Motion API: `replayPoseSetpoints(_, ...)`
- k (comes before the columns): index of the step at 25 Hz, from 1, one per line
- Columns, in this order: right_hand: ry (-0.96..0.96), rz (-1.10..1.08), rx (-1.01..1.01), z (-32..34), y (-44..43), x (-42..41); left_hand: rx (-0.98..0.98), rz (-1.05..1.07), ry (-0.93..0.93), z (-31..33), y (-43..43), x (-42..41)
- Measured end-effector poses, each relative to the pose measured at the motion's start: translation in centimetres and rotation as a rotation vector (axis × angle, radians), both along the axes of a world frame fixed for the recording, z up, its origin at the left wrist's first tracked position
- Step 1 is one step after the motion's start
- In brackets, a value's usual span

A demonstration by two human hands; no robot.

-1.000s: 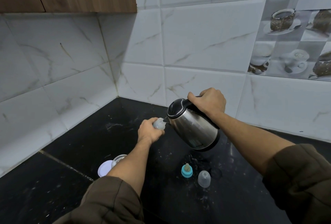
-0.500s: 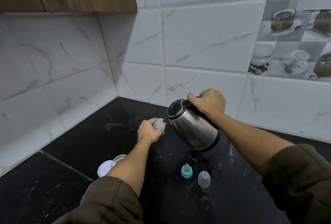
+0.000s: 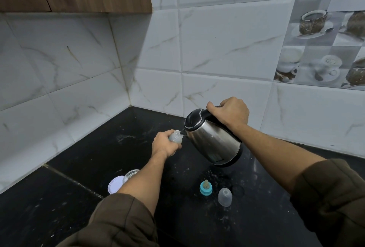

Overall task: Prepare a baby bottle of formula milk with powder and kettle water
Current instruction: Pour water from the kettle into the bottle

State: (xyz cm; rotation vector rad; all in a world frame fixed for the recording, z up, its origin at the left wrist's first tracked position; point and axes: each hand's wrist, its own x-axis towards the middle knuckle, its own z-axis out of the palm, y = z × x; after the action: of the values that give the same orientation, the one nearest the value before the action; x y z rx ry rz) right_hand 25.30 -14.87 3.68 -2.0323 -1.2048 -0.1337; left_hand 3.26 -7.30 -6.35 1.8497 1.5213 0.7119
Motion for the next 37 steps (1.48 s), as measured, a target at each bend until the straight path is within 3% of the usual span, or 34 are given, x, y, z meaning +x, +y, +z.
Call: replayPoseSetpoints(37, -0.012, -0.003, -0.001, -0.10, -0.06, -0.35, -0.003, -0.009, -0.011, 0.10, -0.61, -0.06)
